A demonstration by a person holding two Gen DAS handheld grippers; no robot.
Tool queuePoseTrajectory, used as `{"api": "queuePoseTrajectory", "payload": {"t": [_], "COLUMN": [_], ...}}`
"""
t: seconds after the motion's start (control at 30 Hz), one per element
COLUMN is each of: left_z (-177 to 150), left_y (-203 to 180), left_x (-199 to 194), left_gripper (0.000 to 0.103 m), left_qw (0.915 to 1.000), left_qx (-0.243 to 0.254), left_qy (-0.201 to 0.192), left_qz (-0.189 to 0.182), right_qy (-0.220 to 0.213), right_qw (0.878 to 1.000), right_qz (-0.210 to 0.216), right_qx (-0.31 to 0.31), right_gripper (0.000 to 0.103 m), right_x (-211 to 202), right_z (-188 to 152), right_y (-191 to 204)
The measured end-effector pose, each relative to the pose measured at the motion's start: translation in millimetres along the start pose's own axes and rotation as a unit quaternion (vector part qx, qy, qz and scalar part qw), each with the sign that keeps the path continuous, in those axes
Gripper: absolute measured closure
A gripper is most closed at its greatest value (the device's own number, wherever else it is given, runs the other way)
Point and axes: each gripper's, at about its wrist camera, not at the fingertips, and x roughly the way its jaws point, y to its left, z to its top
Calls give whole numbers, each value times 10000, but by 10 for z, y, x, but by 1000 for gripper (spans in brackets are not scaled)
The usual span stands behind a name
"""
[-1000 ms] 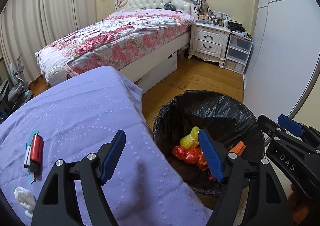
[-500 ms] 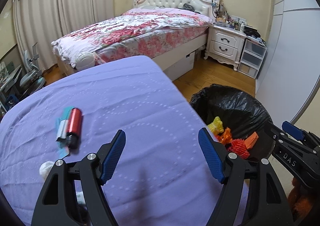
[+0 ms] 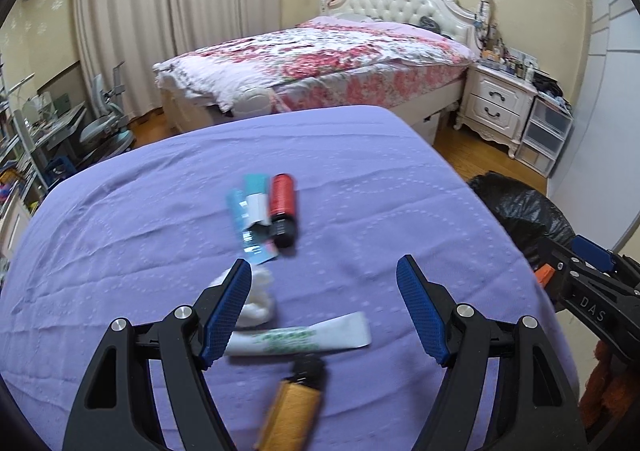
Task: Collect trash
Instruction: 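Move both open grippers back over the items on the bed, then grasp the white crumpled tissue with the left gripper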
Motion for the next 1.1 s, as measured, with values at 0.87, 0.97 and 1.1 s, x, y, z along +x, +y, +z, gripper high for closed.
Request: {"api": "queuePoseTrajectory", "payload": {"t": [0.87,0.97,1.1], "left_z": [-175,-167,-150], "left_y": [560,603,714], "left_x": [280,240,170], "left_gripper": [67,67,67], "left_qw": [9984,9986,9985], "left_qx": [-254,-300,-414], "left_qy": [493,433,349], "left_qz": [-82,-45,15], "right_qy": [227,225,197], "right_qw": [9972,9969,9958], "right_qz": [366,407,558], "right_qx": [-610,-629,-698], "right_gripper": [46,46,46], "right_x": [111,112,100], "right_z": [-109,-92,-44], "right_y": [640,669,786]}}
